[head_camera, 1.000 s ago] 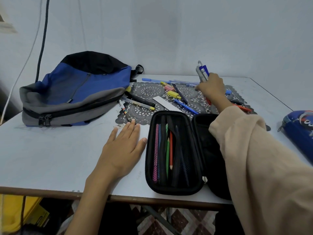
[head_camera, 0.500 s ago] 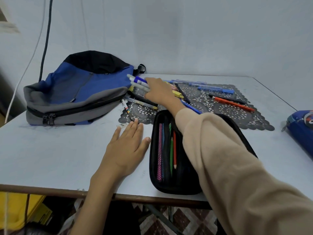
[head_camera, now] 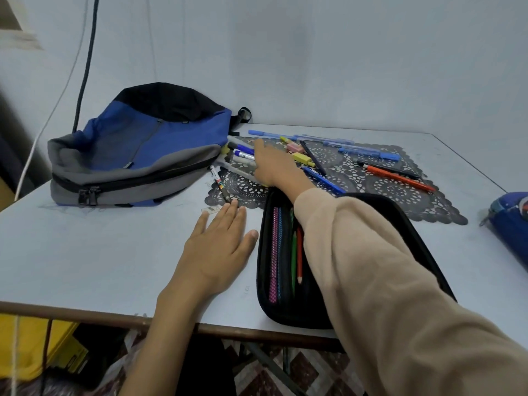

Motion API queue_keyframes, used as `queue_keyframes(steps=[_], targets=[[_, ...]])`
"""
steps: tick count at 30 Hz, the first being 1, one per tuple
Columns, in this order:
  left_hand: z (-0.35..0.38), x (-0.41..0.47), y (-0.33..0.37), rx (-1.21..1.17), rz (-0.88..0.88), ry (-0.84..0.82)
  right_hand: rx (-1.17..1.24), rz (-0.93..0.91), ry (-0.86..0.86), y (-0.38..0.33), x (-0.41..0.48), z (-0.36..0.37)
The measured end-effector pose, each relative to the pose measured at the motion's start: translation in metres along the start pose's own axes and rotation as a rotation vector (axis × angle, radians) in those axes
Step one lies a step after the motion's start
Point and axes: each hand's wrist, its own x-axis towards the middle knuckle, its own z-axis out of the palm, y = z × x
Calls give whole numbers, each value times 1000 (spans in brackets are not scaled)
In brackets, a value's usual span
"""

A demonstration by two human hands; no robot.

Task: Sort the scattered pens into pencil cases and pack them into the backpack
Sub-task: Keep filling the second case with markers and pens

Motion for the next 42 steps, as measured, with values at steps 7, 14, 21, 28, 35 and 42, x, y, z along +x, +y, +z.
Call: queue_keyframes(steps=[7, 14, 21, 28, 35, 42], targets=[[-2, -1, 1, -11, -14, -26, 395, 133, 84, 30, -1, -20], [-2, -1, 0, -64, 6, 2, 1315, 243, 49, 58, -37, -75], [-28, -6, 17, -1162, -144, 295, 1838, 99, 30, 50, -86, -95], [-61, 18, 102, -2458, -283, -11, 1877, -100, 102, 17, -129, -105], [-57, 36, 136, -2700, -466, -123, 1661, -125, 271, 11, -149, -101], [-56, 32, 143, -2637, -569, -65, 1669, -156, 273, 24, -152, -93]])
